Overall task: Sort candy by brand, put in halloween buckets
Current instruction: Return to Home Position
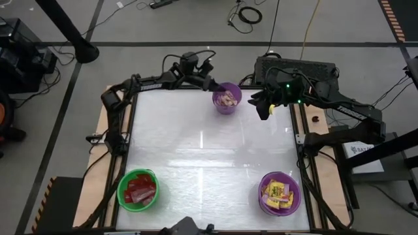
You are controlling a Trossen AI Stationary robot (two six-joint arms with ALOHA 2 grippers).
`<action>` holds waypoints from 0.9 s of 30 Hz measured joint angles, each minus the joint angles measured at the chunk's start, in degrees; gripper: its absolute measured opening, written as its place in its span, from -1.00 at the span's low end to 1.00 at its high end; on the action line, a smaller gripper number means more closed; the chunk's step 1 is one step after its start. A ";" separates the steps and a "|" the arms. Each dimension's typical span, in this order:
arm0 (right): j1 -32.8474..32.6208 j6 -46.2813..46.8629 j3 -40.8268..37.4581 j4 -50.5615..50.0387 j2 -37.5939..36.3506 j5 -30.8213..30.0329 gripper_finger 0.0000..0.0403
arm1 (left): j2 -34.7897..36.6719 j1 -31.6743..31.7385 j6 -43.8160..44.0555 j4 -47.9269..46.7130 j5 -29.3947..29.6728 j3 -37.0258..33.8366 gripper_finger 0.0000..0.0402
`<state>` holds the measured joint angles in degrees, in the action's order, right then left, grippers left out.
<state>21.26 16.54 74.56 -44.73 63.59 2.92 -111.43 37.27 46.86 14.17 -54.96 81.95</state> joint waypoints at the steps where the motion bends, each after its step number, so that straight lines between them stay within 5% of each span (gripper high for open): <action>1: 0.00 0.55 0.00 0.06 0.00 0.01 -0.35 | 0.86 -0.13 -1.01 -0.98 -0.74 0.00 -0.15; 16: -3.18 13.39 0.00 3.37 0.00 0.44 -0.35 | 25.94 -10.08 -33.60 -33.77 21.21 -0.04 -0.15; 21: -8.12 14.37 0.00 3.37 0.00 0.42 -0.35 | 35.23 -12.93 -38.28 -45.58 28.52 -0.04 -0.15; 27: -14.15 13.92 0.00 3.37 -0.28 0.42 -0.35 | 45.44 -17.23 -36.92 -50.29 44.84 -0.04 -0.15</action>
<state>7.10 30.46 74.56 -41.36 63.31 3.33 -65.98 20.05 9.94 -36.12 -10.12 81.91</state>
